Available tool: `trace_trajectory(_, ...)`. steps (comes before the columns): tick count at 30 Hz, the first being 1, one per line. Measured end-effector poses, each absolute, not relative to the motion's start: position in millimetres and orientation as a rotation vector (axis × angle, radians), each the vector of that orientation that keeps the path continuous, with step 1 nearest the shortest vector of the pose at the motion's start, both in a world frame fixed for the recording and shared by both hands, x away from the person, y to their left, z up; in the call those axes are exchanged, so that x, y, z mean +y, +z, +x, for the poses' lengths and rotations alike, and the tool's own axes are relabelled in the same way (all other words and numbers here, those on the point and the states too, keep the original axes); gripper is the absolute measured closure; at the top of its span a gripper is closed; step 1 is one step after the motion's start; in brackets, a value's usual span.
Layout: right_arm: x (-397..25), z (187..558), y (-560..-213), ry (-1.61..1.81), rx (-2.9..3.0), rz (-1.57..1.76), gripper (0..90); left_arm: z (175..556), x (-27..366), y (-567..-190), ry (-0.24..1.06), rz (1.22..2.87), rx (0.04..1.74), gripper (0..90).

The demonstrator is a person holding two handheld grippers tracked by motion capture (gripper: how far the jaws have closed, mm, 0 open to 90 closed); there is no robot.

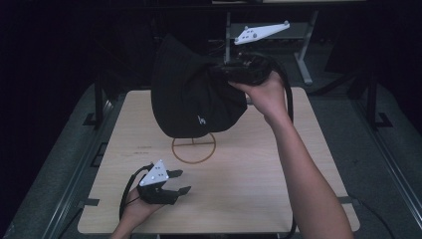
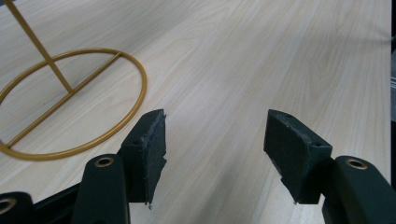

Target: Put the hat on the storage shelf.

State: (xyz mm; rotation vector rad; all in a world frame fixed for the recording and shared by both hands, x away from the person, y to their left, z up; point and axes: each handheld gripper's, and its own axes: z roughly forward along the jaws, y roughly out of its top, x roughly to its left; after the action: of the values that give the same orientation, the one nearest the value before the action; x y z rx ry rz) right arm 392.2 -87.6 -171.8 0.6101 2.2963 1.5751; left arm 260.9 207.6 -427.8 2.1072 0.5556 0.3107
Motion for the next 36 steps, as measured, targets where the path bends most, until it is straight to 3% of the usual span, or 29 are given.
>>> trace_trajectory(25,-31.5,426.0,-166.4,1.474,2.384,0.56,86.8,262.5,207.3,-428.0,0.288,2.106,0.561,38.4)
trace_trajectory(36,15.6,444.0,-171.5,1.34,2.477,0.531,85.7,262.4,205.6,-427.4,0.299,2.107,0.545,38.4)
